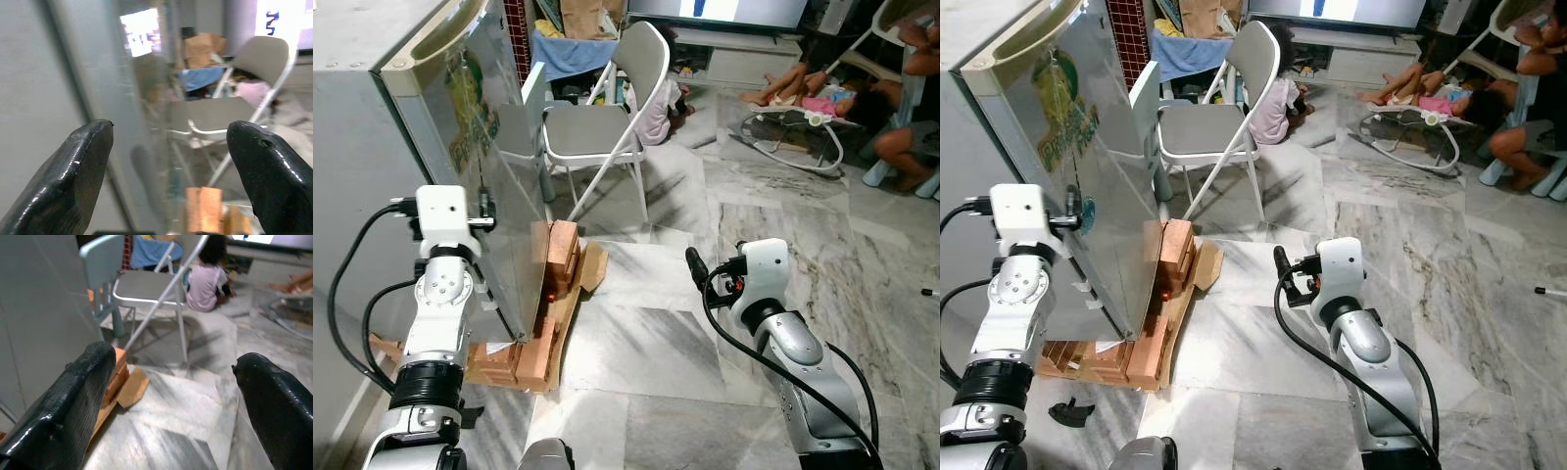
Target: Restocking fridge
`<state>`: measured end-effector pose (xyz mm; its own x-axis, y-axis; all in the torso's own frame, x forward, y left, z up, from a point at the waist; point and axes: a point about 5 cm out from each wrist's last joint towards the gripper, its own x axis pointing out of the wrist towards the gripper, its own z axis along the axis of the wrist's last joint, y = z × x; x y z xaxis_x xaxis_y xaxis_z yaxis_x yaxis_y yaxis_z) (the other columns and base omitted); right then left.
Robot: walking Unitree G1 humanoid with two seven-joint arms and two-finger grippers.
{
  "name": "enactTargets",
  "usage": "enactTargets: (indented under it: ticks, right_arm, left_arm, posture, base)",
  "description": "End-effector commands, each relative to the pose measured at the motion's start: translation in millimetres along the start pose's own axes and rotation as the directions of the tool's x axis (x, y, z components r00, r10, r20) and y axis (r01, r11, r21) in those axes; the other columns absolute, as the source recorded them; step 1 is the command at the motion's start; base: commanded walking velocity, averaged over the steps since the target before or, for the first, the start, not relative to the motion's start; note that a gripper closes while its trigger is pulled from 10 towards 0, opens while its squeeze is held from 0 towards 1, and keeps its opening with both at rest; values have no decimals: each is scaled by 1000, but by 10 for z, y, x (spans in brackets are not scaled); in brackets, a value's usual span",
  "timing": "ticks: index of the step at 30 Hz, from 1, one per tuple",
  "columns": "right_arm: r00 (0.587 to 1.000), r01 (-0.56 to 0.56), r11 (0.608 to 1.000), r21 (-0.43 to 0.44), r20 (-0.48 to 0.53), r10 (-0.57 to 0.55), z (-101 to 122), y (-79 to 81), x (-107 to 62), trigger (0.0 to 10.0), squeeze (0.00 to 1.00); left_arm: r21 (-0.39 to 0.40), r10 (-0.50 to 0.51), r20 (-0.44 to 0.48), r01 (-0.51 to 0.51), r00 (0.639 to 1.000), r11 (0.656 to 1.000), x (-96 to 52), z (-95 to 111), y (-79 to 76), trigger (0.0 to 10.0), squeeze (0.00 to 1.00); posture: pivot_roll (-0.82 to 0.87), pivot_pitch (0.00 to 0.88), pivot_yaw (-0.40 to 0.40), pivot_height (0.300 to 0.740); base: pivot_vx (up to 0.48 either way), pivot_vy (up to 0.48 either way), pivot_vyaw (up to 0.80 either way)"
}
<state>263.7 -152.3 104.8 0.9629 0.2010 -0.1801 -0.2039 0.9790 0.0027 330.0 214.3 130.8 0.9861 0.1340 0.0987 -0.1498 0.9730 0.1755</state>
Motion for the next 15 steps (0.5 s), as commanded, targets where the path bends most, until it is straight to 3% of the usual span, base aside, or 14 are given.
enactTargets:
  ticks: [1, 3, 4, 7, 15]
  right_arm:
    - [999, 32, 999, 3, -20, -32, 1, -59, -41, 10000, 0]
    - [998, 41, 999, -6, -49, -41, -30, -72, -71, 10000, 0]
    - [995, 51, 998, -48, -81, -55, -55, -99, -116, 10000, 0]
    - [993, 82, 995, -52, -82, -86, -44, -174, -160, 10000, 0]
    - [989, 85, 995, -46, -114, -89, -63, -205, -245, 10000, 0]
  left_arm:
    - [9, -9, 10, 9, 1000, 1000, 63, 38, -20, 10000, 0]
    - [19, 20, 12, -20, 1000, 1000, 114, 52, 10, 10000, 0]
    - [44, 82, 1, -81, 997, 996, 193, 53, 93, 10000, 0]
    - [46, 155, -20, -154, 988, 987, 275, 57, 228, 10000, 0]
    - [57, 180, -32, -178, 983, 982, 336, 38, 318, 10000, 0]
  posture:
    - [8, 45, -31, 740]
    - [-2, 50, -29, 740]
    - [-12, 51, -26, 740]
    - [-31, 55, -22, 740]
    - [-42, 56, -23, 740]
  base:
    - [0, 0, 0]
    - [0, 0, 0]
    - [0, 0, 0]
    - [0, 0, 0]
    - [0, 0, 0]
